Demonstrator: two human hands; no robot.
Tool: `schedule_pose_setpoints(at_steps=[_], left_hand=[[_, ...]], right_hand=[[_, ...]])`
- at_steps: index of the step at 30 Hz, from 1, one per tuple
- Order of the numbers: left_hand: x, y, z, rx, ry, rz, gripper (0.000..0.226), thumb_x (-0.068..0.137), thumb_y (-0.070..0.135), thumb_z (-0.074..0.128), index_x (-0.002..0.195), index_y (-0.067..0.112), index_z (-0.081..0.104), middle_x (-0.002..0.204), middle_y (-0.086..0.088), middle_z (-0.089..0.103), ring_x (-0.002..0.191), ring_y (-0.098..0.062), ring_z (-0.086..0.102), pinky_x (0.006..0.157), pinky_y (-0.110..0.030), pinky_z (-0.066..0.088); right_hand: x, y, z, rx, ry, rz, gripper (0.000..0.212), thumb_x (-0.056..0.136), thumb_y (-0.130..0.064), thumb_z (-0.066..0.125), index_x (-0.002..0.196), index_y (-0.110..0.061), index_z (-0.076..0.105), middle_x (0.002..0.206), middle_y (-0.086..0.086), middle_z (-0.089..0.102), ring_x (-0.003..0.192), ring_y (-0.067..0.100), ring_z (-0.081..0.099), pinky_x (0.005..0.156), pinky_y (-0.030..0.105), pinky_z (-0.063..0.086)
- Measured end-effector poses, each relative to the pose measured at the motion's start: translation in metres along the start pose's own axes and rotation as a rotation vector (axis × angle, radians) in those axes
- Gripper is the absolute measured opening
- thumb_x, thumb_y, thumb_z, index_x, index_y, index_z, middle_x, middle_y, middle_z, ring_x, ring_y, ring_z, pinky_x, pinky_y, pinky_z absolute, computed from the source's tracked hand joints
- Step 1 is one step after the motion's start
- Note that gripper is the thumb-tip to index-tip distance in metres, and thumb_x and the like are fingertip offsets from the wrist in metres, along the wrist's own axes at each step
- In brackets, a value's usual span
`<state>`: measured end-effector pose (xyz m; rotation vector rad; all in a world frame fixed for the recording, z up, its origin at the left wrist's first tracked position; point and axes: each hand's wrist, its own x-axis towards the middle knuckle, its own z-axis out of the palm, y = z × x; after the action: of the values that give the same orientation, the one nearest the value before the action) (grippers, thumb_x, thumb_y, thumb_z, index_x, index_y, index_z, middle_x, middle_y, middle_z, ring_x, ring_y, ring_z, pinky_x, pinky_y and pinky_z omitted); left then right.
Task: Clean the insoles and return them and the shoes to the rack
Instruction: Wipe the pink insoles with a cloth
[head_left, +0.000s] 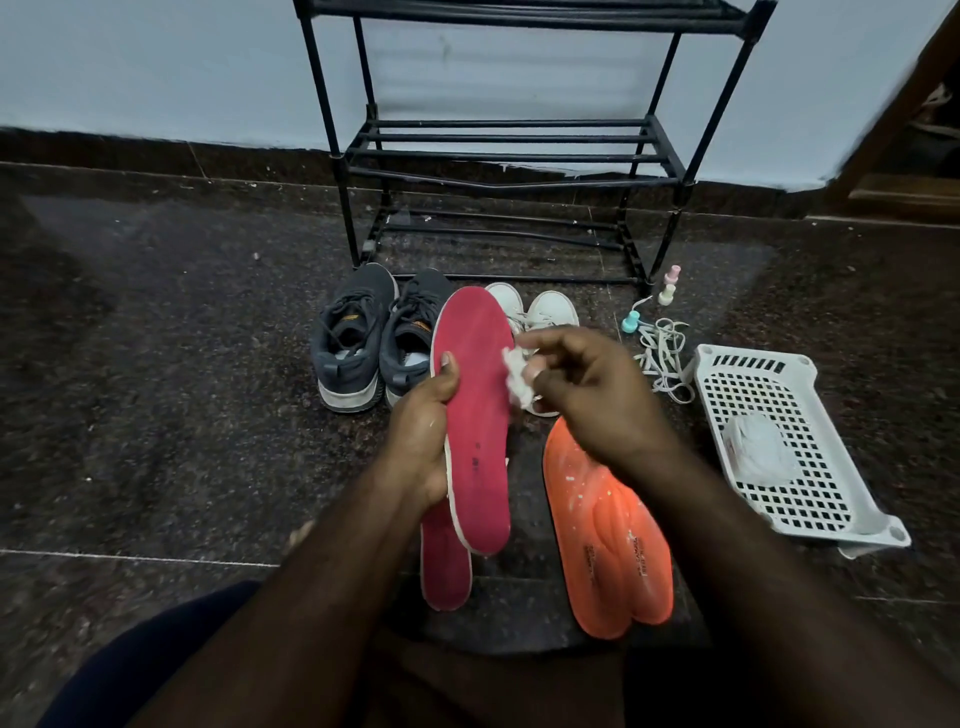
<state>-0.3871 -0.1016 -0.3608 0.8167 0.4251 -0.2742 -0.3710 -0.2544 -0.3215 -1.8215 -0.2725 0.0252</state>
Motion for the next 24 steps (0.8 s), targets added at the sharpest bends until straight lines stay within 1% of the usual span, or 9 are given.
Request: schedule_pose_setpoints(at_steps=[3,6,8,11,12,15,17,20,24], left_hand=[[-0.002,0.002,0.000,-0.012,0.007,0.002,0.053,0.101,0.041,0.050,0.132,-0.002,0.056,0.119,-0.025,0.068,0.110,-0.036,0.068,0.094,-0.050,0.056],[-0.001,0.001,0.001,-0.031,-0.004,-0.006,0.051,0.101,0.034,0.053,0.138,-0.002,0.050,0.127,-0.028,0.063,0.120,-0.038,0.062,0.084,-0.049,0.059],[0.002,-0.001,-0.001,-0.039,-0.021,0.006,0.047,0.101,0.029,0.053,0.139,0.001,0.051,0.128,-0.027,0.063,0.119,-0.038,0.063,0.085,-0.052,0.058],[0.002,-0.003,-0.003,0.005,-0.032,0.011,0.037,0.100,0.026,0.053,0.128,0.003,0.061,0.120,-0.023,0.068,0.106,-0.036,0.067,0.099,-0.057,0.051],[0.001,-0.004,-0.002,0.031,-0.033,0.012,0.033,0.100,0.026,0.052,0.122,0.004,0.064,0.111,-0.021,0.070,0.095,-0.033,0.069,0.095,-0.054,0.053],[0.000,-0.005,-0.001,0.070,-0.012,0.035,0.029,0.101,0.028,0.051,0.112,0.005,0.066,0.086,-0.014,0.071,0.068,-0.025,0.069,0.062,-0.036,0.059],[0.000,-0.004,-0.002,0.059,0.015,0.052,0.031,0.102,0.030,0.051,0.112,0.005,0.066,0.084,-0.014,0.072,0.065,-0.025,0.070,0.055,-0.036,0.058],[0.001,-0.003,-0.001,0.063,0.040,0.078,0.029,0.103,0.028,0.051,0.115,0.006,0.065,0.089,-0.017,0.072,0.070,-0.029,0.071,0.056,-0.040,0.059],[-0.002,-0.004,0.000,0.150,0.049,0.108,0.026,0.103,0.022,0.052,0.123,0.008,0.061,0.087,-0.016,0.073,0.065,-0.027,0.070,0.053,-0.036,0.058]], right_hand=[[0.006,0.002,-0.014,0.083,0.095,0.104,0.027,0.094,0.000,0.057,0.096,-0.023,0.072,0.096,0.001,0.070,0.062,0.011,0.063,0.066,0.037,0.058],[0.013,0.011,-0.017,-0.021,0.152,0.060,0.023,0.091,-0.008,0.062,0.092,-0.028,0.074,0.102,-0.001,0.070,0.073,0.013,0.067,0.079,0.046,0.059],[0.014,0.011,-0.013,-0.196,0.147,-0.039,0.020,0.085,-0.014,0.067,0.098,-0.027,0.074,0.105,-0.003,0.065,0.086,0.010,0.066,0.088,0.038,0.055],[0.010,0.013,-0.002,-0.481,0.111,-0.263,0.023,0.083,-0.008,0.072,0.105,-0.015,0.075,0.102,0.000,0.065,0.095,0.010,0.062,0.089,0.027,0.051],[0.009,0.015,0.002,-0.550,0.116,-0.326,0.022,0.083,-0.007,0.072,0.104,-0.012,0.075,0.099,0.002,0.067,0.093,0.013,0.063,0.087,0.028,0.051],[0.007,0.025,0.008,-0.685,0.152,-0.388,0.018,0.082,-0.006,0.072,0.099,-0.010,0.076,0.090,0.005,0.070,0.084,0.019,0.065,0.080,0.027,0.050],[0.000,0.029,0.012,-0.709,0.124,-0.378,0.016,0.083,-0.009,0.070,0.098,-0.011,0.076,0.088,0.005,0.070,0.082,0.021,0.065,0.078,0.028,0.050],[-0.010,0.029,0.019,-0.700,0.019,-0.385,0.016,0.084,-0.016,0.063,0.095,-0.012,0.075,0.086,0.005,0.070,0.082,0.022,0.066,0.075,0.036,0.054],[0.003,0.028,0.006,-0.683,0.191,-0.370,0.017,0.080,-0.002,0.069,0.095,-0.009,0.075,0.084,0.006,0.068,0.080,0.023,0.064,0.075,0.028,0.048]])
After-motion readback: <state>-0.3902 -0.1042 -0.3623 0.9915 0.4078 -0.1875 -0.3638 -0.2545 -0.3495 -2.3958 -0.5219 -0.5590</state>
